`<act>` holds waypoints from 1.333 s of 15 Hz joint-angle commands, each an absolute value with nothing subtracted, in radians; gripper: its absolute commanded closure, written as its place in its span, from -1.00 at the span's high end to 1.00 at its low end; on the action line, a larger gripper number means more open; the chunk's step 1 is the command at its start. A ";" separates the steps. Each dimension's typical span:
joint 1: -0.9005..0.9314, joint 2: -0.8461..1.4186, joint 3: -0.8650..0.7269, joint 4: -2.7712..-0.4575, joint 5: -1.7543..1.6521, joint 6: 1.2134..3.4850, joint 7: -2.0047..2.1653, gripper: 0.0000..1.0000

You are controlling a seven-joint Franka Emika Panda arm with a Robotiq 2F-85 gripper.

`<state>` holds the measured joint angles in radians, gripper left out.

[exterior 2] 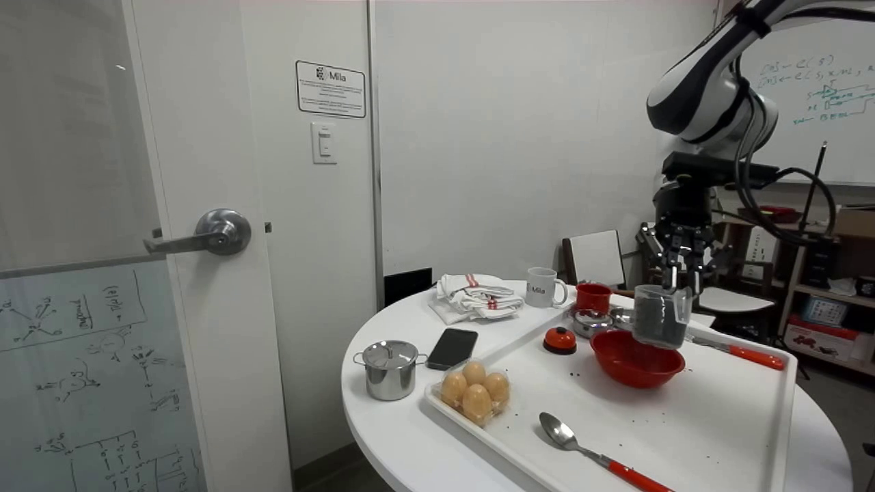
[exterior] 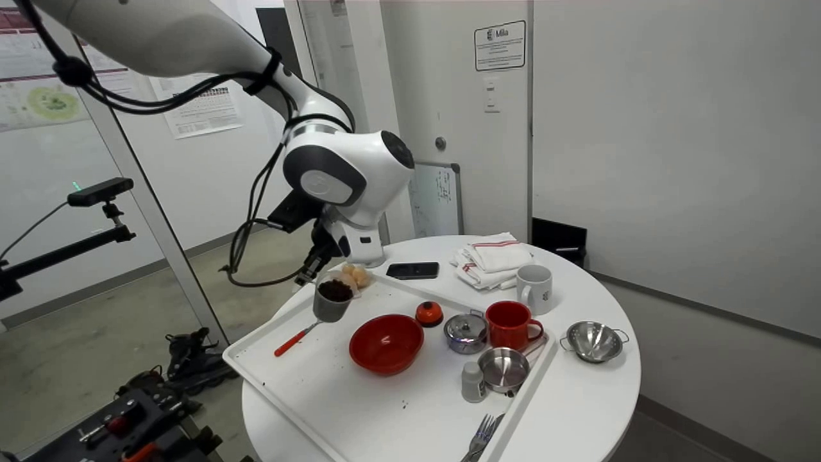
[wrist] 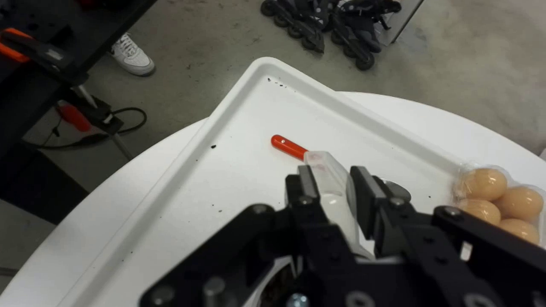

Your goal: Pick the jar and pour some beans into the red bowl

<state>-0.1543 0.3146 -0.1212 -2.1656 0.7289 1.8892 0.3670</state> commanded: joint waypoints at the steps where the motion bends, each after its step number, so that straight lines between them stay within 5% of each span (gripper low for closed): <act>1: -0.174 0.407 -0.132 -2.074 0.828 1.840 0.399 -0.83; 20: -0.307 0.738 -0.170 -1.775 1.019 1.394 0.439 -0.83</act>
<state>-0.2820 0.6694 -0.1731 -1.8657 0.9986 1.5212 0.4319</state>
